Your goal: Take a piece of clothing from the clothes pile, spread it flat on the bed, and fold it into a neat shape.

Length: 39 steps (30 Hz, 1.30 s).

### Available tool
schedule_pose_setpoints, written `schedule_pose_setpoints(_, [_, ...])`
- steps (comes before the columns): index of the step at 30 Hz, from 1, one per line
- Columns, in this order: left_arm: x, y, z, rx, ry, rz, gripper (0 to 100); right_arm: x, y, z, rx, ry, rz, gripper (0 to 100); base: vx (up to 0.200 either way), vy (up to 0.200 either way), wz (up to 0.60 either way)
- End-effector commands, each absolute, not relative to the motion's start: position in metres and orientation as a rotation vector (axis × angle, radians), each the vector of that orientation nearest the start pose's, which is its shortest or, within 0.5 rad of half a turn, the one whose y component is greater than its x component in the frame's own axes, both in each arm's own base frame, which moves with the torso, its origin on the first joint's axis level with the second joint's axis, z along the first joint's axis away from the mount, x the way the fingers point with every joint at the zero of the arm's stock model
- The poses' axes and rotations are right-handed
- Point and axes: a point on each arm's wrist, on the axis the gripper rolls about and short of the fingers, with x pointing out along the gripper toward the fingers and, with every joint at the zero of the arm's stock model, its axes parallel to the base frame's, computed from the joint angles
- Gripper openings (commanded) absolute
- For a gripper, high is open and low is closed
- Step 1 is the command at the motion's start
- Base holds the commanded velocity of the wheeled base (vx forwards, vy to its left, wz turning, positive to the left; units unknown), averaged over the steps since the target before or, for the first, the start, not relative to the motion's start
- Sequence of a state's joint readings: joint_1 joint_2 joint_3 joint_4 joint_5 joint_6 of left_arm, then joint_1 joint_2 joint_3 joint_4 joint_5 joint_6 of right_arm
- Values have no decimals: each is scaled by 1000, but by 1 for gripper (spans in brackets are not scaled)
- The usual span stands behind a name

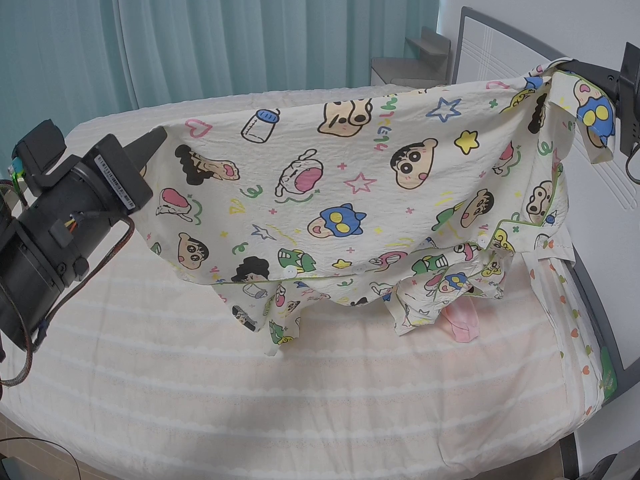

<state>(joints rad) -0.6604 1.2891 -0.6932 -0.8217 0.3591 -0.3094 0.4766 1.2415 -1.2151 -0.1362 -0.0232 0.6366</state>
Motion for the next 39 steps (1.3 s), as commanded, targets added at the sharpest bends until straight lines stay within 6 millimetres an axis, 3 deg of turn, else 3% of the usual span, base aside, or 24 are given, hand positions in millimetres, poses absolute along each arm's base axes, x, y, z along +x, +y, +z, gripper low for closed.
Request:
schedule_pose_setpoints(1, [162, -116, 270, -411, -136, -328, 0, 156, 80, 367, 658, 31, 476, 0, -200, 0, 0])
schedule_pose_setpoints(6, [161, -116, 270, -411, -137, -330, 0, 151, 78, 370, 667, 30, 509, 0, -200, 0, 0])
schedule_pose_setpoints(18, [160, -115, 270, -421, -136, -310, 0, 153, 80, 364, 666, 53, 510, 0, 0, 0, 0])
schedule_pose_setpoints(39, [159, -109, 263, -407, -124, -285, 0, 157, 81, 362, 661, 64, 511, 0, -200, 200, 0])
